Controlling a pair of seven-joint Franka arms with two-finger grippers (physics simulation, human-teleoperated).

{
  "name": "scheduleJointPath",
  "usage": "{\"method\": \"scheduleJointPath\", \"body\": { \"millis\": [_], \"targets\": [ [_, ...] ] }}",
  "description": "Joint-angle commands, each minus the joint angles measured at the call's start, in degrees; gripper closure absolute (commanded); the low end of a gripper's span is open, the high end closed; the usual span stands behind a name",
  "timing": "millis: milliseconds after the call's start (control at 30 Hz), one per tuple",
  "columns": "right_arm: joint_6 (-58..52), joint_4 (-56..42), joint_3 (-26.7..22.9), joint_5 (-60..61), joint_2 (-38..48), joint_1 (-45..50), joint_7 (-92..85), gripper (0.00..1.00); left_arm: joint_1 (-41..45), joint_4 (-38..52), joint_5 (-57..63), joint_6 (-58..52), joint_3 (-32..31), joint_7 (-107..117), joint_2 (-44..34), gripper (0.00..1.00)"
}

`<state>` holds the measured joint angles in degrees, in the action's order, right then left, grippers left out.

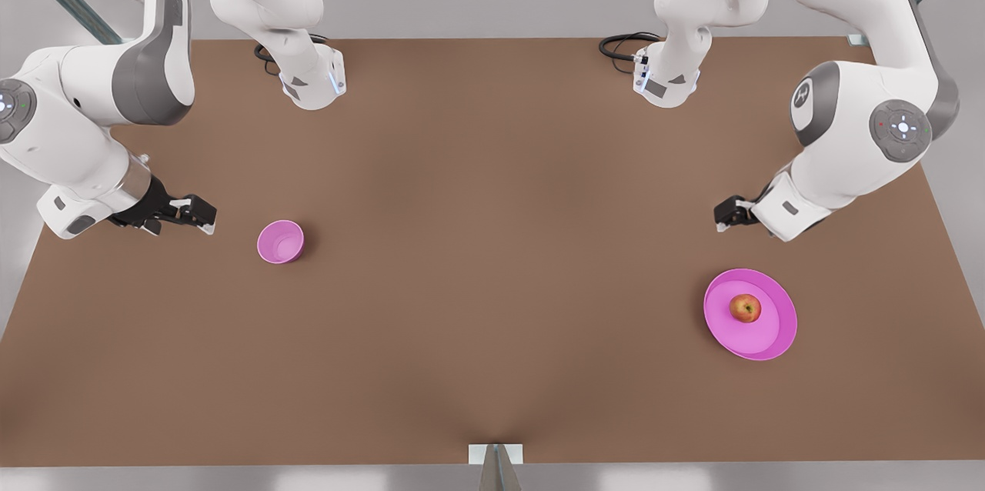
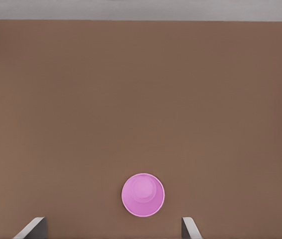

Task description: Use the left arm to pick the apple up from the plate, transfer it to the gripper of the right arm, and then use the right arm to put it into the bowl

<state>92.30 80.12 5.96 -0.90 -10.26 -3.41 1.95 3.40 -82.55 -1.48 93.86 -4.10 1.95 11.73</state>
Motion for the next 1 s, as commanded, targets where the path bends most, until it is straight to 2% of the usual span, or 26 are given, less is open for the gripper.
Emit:
{"method": "scheduleJointPath", "body": {
  "millis": [0,33,67,167,367,500,967],
  "targets": [
    [0.4,-0.1,0.0,0.0,0.1,0.0,1.0,0.0,-0.2,-0.1,0.2,2.6,0.1,-1.9,0.3,0.0],
    [0.4,-0.1,0.0,0.0,0.1,0.0,0.9,0.0,-0.9,-0.6,0.2,4.1,0.8,-1.9,1.4,0.0],
    [0.4,-0.2,0.0,0.0,0.1,0.0,0.9,0.0,-1.1,-5.1,0.2,11.3,3.9,-1.9,2.7,0.0],
    [0.4,-0.1,-0.1,0.2,0.1,0.0,0.9,0.0,-4.4,-11.8,-0.2,27.8,5.9,-1.6,9.8,0.0],
    [0.4,-0.2,0.0,0.1,0.1,0.0,1.0,0.0,-7.4,-19.8,-3.6,43.7,5.9,-1.7,16.1,0.0],
    [0.4,-0.2,0.0,0.2,0.1,0.0,0.9,0.0,-9.4,-20.0,-3.6,47.1,6.3,-2.1,20.6,0.0],
    [0.4,-0.2,-0.1,0.3,0.1,0.0,0.9,0.0,-10.0,-19.6,-3.6,50.3,6.1,-2.2,25.3,0.0]
  ]
}}
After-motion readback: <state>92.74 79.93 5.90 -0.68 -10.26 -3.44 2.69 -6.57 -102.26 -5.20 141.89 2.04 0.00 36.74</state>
